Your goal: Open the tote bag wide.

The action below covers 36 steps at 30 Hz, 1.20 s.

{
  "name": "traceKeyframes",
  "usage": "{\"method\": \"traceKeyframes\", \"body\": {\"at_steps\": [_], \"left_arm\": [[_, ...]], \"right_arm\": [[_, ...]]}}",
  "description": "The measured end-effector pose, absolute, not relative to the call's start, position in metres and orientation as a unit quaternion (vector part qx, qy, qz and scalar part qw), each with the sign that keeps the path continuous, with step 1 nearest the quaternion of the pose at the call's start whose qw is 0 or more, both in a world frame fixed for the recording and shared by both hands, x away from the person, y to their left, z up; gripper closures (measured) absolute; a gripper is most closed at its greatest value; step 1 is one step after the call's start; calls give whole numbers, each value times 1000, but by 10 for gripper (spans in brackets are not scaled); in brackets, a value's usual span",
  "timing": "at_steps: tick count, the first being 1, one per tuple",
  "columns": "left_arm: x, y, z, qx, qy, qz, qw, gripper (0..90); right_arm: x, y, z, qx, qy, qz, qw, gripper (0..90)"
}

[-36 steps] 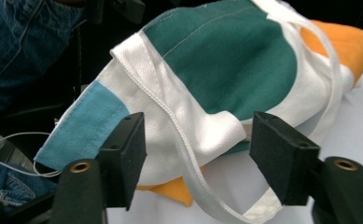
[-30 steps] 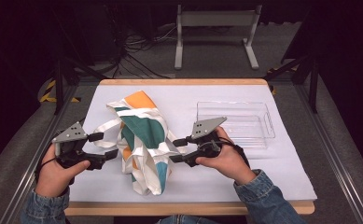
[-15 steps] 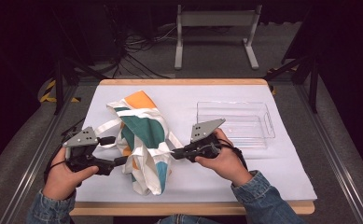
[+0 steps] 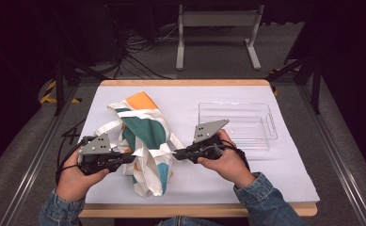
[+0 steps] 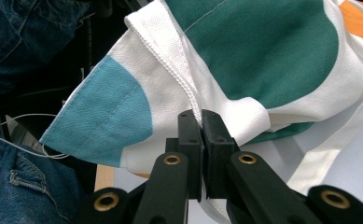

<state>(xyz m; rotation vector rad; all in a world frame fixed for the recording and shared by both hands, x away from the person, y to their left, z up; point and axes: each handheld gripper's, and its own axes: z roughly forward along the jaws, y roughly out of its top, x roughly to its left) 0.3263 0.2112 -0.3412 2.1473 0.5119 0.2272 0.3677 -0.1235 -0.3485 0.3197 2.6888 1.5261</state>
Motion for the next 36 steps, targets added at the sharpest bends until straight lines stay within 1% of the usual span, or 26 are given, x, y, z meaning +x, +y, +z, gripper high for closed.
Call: {"method": "traceKeyframes", "body": {"at_steps": [9,20,25,31,36], "left_arm": [[326,219,-337,859,214,97,456,876],[323,231,-329,852,221,110,461,875],[320,242,-323,848,229,119,464,874],[316,254,-319,845,240,131,459,873],[314,262,-320,846,247,131,453,873]], "right_arm": [[365,-144,-332,122,851,510,30,876],[361,-177,-315,149,835,526,63,876],[361,-187,-314,160,831,528,71,876],[361,-200,-317,176,830,524,72,876],[359,-209,-323,190,832,517,66,876]]}}
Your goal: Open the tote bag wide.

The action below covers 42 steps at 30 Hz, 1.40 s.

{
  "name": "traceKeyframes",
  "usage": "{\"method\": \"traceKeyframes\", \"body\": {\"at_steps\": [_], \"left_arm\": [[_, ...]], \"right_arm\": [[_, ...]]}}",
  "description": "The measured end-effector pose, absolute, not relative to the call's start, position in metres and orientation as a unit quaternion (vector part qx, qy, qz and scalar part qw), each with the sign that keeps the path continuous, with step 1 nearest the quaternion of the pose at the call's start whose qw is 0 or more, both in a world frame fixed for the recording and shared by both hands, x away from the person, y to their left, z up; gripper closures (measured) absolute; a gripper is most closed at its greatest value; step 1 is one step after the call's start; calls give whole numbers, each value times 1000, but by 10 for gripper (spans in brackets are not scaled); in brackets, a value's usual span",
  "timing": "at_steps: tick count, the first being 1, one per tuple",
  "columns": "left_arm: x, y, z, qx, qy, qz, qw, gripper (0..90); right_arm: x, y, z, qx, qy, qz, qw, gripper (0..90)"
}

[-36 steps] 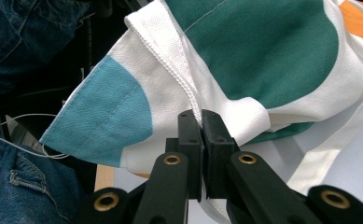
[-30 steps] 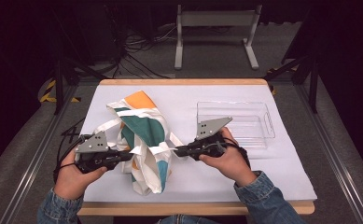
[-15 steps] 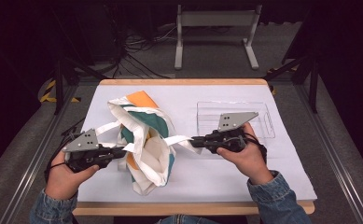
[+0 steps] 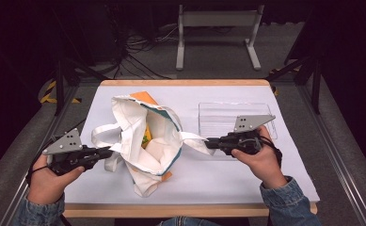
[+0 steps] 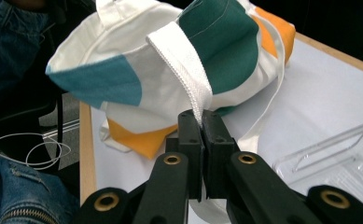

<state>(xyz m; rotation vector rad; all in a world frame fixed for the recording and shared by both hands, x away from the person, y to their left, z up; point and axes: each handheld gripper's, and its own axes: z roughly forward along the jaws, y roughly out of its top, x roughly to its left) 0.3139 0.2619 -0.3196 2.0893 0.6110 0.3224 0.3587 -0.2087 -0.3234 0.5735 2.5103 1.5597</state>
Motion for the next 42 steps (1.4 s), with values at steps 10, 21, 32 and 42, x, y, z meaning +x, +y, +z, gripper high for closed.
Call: {"method": "traceKeyframes", "body": {"at_steps": [10,21,32,42], "left_arm": [[313,271,-318,847,260,130,446,873],[309,277,-314,847,263,129,445,874],[316,269,-326,878,278,86,380,876],[322,268,-336,889,283,67,355,877]], "right_arm": [[352,-227,-331,214,835,504,62,877],[345,-240,-341,229,837,493,55,876],[349,-241,-357,240,850,468,23,877],[355,-243,-376,258,857,446,8,877]]}}
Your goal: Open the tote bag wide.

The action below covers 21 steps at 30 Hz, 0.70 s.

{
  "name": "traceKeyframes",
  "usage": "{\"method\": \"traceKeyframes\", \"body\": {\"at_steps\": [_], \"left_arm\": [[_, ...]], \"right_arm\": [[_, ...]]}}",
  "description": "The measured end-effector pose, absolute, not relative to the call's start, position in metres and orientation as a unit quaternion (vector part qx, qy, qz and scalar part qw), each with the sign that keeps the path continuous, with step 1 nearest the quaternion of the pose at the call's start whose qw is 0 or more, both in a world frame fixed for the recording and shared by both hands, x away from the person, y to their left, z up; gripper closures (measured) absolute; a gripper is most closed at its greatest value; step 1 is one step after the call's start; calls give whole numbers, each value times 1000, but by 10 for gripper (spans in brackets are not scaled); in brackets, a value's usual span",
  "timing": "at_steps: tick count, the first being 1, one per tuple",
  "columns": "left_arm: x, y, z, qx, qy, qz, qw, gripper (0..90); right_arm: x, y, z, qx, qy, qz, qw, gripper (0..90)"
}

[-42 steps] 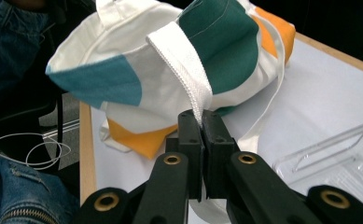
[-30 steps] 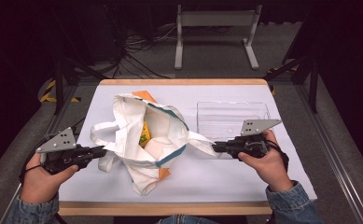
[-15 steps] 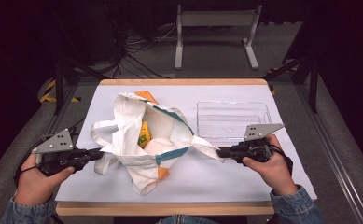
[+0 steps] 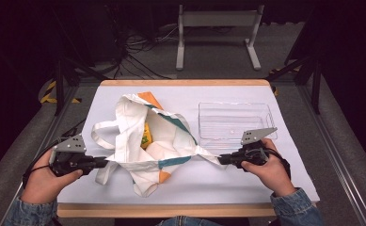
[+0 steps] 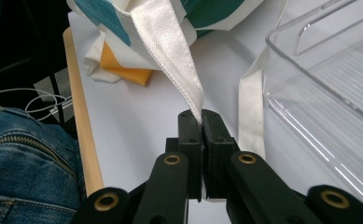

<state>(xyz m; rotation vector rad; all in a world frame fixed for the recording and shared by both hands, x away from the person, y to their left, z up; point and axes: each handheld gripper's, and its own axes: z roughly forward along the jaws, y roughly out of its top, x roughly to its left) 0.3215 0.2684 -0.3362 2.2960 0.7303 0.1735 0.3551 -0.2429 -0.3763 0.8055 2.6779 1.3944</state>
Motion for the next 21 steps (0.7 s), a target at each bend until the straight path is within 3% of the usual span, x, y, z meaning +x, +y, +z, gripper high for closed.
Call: {"method": "traceKeyframes", "body": {"at_steps": [14,21], "left_arm": [[323,271,-338,883,275,38,379,856],[308,274,-320,869,249,46,424,434]], "right_arm": [[356,-244,-389,263,863,432,11,866],[350,-247,-374,238,855,461,8,703]]}}
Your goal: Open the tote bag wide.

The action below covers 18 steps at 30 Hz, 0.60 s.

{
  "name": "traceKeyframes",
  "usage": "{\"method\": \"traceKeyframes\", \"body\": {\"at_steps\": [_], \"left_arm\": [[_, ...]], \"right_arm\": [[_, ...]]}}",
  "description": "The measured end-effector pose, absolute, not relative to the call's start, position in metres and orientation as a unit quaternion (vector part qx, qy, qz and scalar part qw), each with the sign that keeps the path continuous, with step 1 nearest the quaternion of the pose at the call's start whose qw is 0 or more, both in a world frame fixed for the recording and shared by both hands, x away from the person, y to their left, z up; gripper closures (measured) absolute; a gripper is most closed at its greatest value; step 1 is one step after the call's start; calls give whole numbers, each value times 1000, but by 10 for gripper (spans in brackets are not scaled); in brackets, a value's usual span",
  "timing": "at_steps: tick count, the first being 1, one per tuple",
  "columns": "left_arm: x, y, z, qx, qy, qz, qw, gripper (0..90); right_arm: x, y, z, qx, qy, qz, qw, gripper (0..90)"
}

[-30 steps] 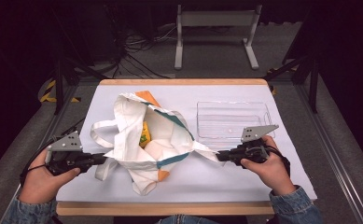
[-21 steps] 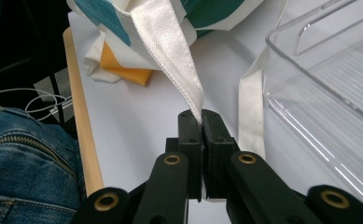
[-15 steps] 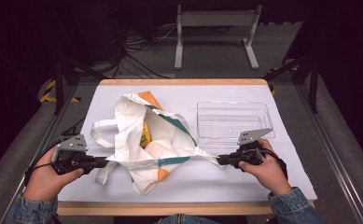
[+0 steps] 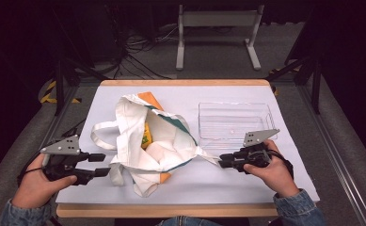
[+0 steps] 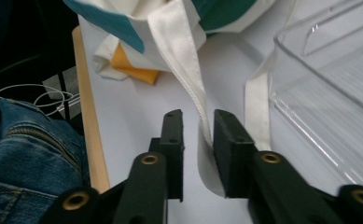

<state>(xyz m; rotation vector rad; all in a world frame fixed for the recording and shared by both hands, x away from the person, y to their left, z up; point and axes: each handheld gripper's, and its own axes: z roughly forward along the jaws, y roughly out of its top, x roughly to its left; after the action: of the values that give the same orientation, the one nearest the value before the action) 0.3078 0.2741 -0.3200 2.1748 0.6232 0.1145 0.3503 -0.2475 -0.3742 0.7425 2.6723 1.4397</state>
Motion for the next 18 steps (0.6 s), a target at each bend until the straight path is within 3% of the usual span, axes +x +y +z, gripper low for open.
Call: {"method": "traceKeyframes", "body": {"at_steps": [2,9,18], "left_arm": [[305,275,-314,855,261,58,445,375],[319,271,-314,805,340,101,476,293],[339,244,-321,781,365,106,496,239]], "right_arm": [[347,-247,-368,231,851,471,22,665],[341,-239,-352,208,824,522,74,489],[342,-224,-344,196,827,519,98,402]]}}
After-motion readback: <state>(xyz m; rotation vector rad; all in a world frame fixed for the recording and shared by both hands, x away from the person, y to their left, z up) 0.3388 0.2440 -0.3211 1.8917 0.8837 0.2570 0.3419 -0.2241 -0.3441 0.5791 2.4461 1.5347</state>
